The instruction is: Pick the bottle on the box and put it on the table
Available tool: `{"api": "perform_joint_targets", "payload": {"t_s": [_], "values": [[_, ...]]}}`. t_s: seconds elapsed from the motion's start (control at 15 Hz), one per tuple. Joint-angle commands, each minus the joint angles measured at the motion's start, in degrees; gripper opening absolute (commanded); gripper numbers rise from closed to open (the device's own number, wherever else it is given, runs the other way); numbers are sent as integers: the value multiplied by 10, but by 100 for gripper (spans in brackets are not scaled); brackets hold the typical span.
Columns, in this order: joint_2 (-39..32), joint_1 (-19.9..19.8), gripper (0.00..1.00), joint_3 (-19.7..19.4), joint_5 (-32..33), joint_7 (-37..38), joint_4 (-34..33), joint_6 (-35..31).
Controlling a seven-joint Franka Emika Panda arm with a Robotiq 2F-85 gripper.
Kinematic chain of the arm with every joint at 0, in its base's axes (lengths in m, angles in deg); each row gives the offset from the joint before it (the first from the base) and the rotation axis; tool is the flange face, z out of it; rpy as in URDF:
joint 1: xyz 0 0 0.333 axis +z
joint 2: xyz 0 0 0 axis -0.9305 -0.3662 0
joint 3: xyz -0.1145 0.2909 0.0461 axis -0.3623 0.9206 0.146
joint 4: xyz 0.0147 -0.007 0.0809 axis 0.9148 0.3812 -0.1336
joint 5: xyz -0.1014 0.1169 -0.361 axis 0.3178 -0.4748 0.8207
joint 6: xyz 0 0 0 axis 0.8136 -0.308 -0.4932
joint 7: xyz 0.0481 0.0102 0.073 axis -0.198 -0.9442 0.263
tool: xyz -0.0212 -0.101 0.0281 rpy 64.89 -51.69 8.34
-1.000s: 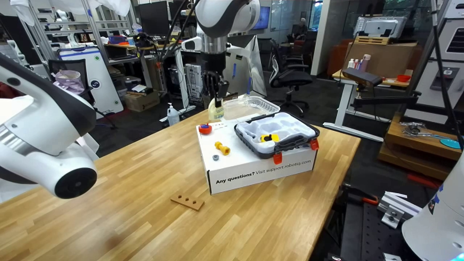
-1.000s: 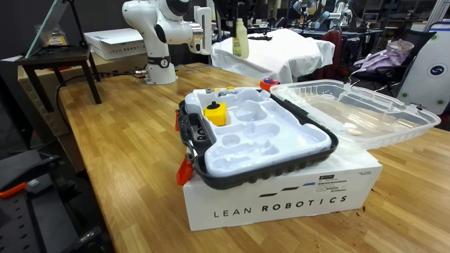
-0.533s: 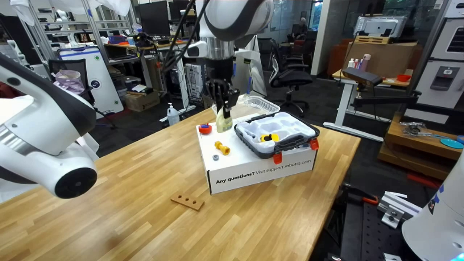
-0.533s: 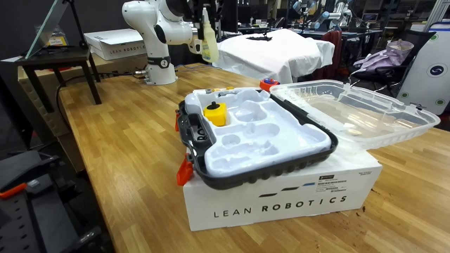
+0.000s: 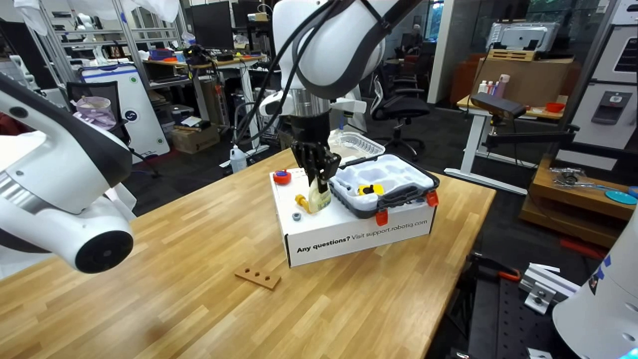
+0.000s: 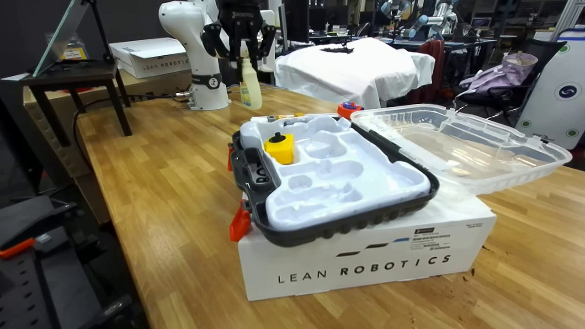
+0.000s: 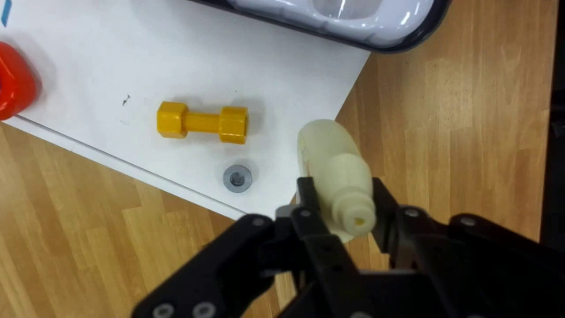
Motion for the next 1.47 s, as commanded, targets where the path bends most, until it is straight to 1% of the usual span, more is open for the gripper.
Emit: {"api": "perform_joint_targets", "payload": {"t_s": [0.0, 0.27, 0.4, 0.47, 0.6, 0.8, 0.87, 1.0, 1.2, 1.4], "values": [[8, 10, 8, 9, -27, 38, 1, -14], [-4, 26, 8, 22, -46, 112, -14, -38], [-11, 29, 8, 21, -42, 156, -21, -45], [-3, 28, 32, 25, -38, 130, -14, -31], [-5, 28, 32, 24, -38, 148, -15, -37], [-5, 27, 32, 24, -38, 153, -15, -38], [-5, 27, 8, 24, -38, 153, -15, -38], [-6, 27, 8, 22, -38, 165, -8, -37], [-7, 29, 8, 29, -60, 177, 19, -40], [-15, 35, 8, 45, -87, 177, 47, -47]]}}
